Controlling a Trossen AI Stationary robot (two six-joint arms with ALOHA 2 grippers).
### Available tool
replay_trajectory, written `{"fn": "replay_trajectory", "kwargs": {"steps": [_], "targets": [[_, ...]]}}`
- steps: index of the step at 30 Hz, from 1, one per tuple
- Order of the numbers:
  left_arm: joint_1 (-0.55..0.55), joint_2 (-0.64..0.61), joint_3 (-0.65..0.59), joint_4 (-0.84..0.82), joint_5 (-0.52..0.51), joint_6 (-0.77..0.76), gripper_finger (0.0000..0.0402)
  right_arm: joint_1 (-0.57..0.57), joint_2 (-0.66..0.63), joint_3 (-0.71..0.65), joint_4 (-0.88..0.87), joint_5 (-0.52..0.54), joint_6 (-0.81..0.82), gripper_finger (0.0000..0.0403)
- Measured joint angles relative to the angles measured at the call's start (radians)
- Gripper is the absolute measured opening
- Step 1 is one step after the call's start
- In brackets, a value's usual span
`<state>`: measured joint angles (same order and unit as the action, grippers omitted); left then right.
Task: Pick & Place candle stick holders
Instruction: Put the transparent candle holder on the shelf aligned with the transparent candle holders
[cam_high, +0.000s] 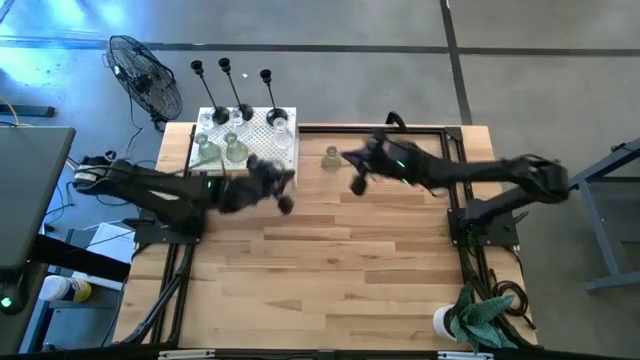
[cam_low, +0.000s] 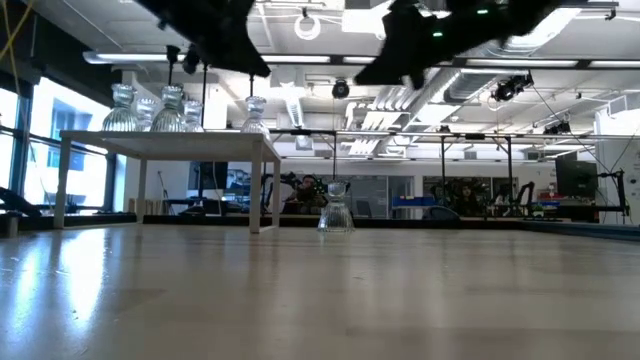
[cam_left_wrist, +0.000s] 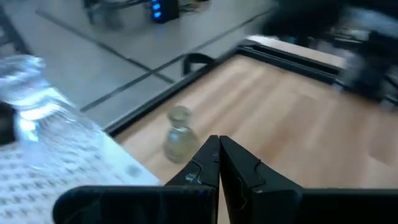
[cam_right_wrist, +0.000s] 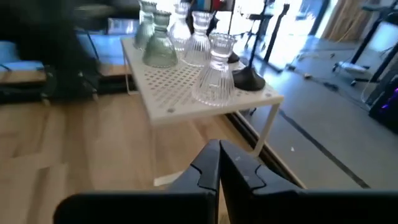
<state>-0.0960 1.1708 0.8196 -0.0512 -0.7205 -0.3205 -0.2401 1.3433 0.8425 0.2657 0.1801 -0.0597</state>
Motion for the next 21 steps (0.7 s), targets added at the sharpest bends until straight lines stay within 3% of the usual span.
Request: {"fn": "replay_trajectory", "kwargs": {"steps": [4, 9, 15, 21], "targets": [[0.139, 0.046, 0.039, -0.009, 0.088, 0.019, 0.0001, 0.075, -0.195, -0.214, 0.116, 0.108, 0.01, 0.0001], [0.233, 0.157, 0.111, -0.014, 0.163, 0.059, 0.0001, 0.132, -0.388, -0.374, 0.205, 0.18, 0.002, 0.0001], [0.29, 0.282, 0.205, -0.154, 0.099, 0.073, 0.0001, 0.159, -0.524, -0.464, 0.258, 0.189, 0.0, 0.0001], [0.315, 0.305, 0.216, -0.163, 0.055, 0.073, 0.0001, 0.171, -0.538, -0.473, 0.264, 0.188, 0.0, 0.0001]]}}
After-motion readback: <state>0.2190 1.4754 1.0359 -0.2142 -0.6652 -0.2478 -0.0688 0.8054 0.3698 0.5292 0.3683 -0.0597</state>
